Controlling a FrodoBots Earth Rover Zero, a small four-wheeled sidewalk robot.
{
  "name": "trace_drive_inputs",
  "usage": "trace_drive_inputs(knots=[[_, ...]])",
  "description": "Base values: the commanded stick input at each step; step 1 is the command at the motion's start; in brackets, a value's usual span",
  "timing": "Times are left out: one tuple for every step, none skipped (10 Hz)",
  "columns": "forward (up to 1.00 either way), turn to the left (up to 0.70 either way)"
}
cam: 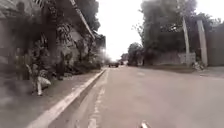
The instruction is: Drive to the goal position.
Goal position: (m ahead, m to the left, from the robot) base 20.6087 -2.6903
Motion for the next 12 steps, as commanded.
trace_drive_inputs(knots=[[1.0,0.0],[1.0,0.0],[1.0,0.0],[1.0,0.0],[1.0,0.0],[1.0,0.0],[1.0,0.0],[1.0,0.0],[1.0,0.0],[1.0,0.0],[1.0,0.0],[1.0,0.0]])
